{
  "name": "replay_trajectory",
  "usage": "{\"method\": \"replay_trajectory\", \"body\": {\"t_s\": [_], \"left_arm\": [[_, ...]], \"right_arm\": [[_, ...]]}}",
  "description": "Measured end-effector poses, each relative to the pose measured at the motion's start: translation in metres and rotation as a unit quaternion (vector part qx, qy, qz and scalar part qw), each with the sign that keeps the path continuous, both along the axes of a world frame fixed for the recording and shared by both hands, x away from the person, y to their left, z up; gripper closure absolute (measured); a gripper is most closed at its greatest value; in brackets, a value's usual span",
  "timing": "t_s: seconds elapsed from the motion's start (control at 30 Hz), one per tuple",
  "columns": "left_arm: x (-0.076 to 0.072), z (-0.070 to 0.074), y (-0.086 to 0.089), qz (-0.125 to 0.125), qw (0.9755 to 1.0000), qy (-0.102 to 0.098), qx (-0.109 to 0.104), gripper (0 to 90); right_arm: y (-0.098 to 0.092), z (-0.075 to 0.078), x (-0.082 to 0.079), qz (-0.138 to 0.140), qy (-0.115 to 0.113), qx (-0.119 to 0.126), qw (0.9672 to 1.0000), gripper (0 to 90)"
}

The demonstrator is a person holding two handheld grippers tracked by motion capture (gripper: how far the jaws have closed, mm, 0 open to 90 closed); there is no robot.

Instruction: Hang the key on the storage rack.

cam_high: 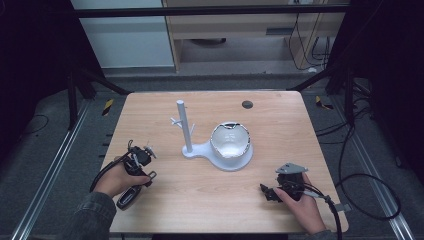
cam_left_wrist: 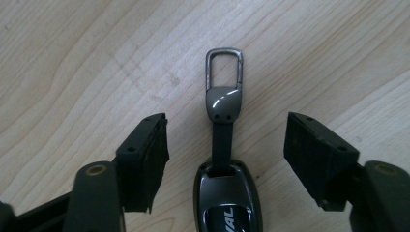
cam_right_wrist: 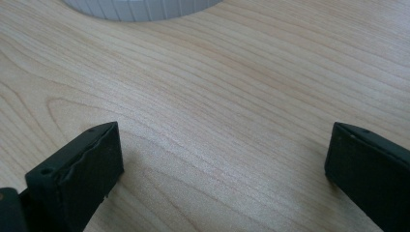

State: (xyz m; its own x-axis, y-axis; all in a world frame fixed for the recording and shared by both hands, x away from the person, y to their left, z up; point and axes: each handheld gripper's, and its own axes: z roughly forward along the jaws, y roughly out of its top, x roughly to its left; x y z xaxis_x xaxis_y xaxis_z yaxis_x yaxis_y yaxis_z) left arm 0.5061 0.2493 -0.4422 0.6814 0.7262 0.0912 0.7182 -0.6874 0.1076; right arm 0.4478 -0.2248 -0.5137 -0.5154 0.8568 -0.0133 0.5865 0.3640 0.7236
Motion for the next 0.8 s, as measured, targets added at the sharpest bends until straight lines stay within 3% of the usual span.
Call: {"method": "replay_trajectory", "body": {"t_s": [0.17, 0.47, 0.53, 0.8], "left_arm": [[0.002, -0.004, 0.002, -0.004, 0.9999, 0.012, 0.001, 47.1], [0.006, -0.013, 0.003, -0.003, 0.9996, 0.028, 0.001, 52.0], [0.006, -0.015, 0.003, -0.007, 0.9995, 0.031, 0.003, 56.5], [0.008, -0.016, 0.005, -0.001, 0.9995, 0.033, 0.003, 60.6]], "right_arm": [[-0.001, 0.0, 0.0, 0.004, 0.001, 0.0, 1.0, 0.5], [-0.001, 0.001, -0.001, 0.004, 0.007, 0.007, 0.9999, 0.5], [-0.001, 0.001, -0.001, 0.004, 0.006, 0.006, 1.0, 0.5], [-0.002, 0.0, -0.002, 0.003, 0.001, 0.0, 1.0, 0.5]]}}
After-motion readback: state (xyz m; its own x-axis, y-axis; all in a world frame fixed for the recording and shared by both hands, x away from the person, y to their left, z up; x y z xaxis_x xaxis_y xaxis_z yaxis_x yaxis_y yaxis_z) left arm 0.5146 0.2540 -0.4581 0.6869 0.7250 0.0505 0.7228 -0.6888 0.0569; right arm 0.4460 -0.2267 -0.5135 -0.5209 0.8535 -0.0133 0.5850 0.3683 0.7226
